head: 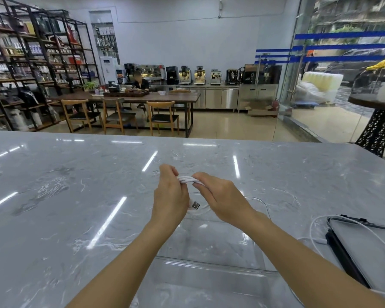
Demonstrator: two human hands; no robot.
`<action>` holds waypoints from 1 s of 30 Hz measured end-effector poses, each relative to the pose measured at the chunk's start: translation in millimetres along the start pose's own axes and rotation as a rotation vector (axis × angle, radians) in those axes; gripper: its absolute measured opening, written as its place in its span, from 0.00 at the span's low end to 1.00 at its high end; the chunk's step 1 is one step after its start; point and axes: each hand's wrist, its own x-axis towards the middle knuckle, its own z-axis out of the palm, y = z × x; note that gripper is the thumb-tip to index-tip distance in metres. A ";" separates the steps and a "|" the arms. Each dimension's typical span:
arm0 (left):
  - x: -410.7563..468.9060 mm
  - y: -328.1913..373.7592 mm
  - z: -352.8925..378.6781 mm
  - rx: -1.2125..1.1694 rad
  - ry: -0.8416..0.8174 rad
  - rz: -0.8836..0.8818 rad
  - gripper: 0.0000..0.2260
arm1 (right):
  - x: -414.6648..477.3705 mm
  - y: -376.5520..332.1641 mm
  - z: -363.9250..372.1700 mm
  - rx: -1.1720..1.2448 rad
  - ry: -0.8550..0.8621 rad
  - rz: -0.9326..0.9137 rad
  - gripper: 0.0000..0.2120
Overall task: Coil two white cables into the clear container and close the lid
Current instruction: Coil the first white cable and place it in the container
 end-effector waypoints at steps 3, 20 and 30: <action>-2.4 1.0 1.8 -0.111 0.060 -0.041 0.11 | -1.0 -5.6 2.4 -0.037 0.034 -0.102 0.13; 6.5 -3.0 -36.8 -1.447 -0.527 -0.750 0.13 | -12.1 12.4 0.3 -0.221 0.169 -0.392 0.06; 20.2 -19.0 -62.9 -0.923 -0.341 -0.954 0.02 | -10.9 14.5 5.4 -0.446 0.324 -0.642 0.09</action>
